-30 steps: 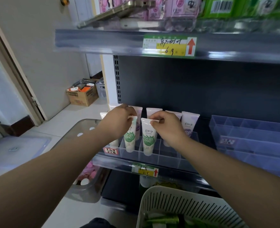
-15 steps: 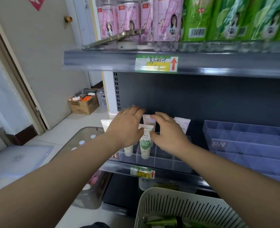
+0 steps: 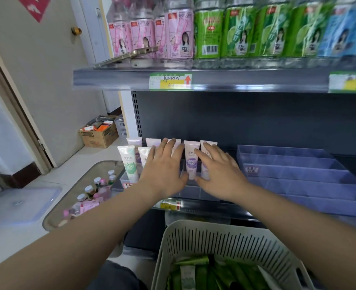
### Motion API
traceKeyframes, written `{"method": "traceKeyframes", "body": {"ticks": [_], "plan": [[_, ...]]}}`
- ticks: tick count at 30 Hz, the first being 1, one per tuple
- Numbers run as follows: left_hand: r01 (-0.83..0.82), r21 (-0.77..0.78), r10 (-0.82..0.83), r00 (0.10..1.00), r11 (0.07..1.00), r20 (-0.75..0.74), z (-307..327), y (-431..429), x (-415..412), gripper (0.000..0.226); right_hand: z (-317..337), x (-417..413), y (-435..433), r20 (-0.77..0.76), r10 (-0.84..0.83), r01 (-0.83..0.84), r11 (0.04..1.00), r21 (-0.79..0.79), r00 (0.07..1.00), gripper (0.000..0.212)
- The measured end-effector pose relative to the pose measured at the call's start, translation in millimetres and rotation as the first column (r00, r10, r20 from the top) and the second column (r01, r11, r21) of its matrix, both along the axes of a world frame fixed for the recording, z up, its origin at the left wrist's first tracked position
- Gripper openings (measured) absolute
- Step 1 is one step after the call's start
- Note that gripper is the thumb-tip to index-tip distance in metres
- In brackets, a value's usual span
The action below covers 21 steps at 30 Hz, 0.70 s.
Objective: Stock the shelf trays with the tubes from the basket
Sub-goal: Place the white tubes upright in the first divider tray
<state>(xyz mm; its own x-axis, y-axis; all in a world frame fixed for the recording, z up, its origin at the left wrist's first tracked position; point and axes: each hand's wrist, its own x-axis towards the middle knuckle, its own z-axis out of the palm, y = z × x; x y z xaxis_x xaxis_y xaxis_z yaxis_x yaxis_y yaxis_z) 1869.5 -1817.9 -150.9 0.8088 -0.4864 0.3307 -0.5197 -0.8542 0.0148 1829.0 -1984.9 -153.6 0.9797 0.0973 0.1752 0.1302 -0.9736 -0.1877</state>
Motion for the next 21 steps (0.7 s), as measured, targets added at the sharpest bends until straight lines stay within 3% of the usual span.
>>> {"method": "traceKeyframes", "body": {"ticks": [11, 21], "plan": [[0.072, 0.021, -0.069, 0.99, 0.997, -0.121, -58.0, -13.1, -56.3, 0.081, -39.2, -66.4, -24.3, -0.065, 0.007, -0.005, 0.999, 0.035, 0.998, 0.079], [0.116, 0.017, -0.106, 0.954, 0.993, -0.282, -126.0, -20.1, -84.8, 0.077, -96.9, -100.7, -52.5, -0.258, 0.017, -0.007, 0.999, 0.039, 0.966, 0.077]]}}
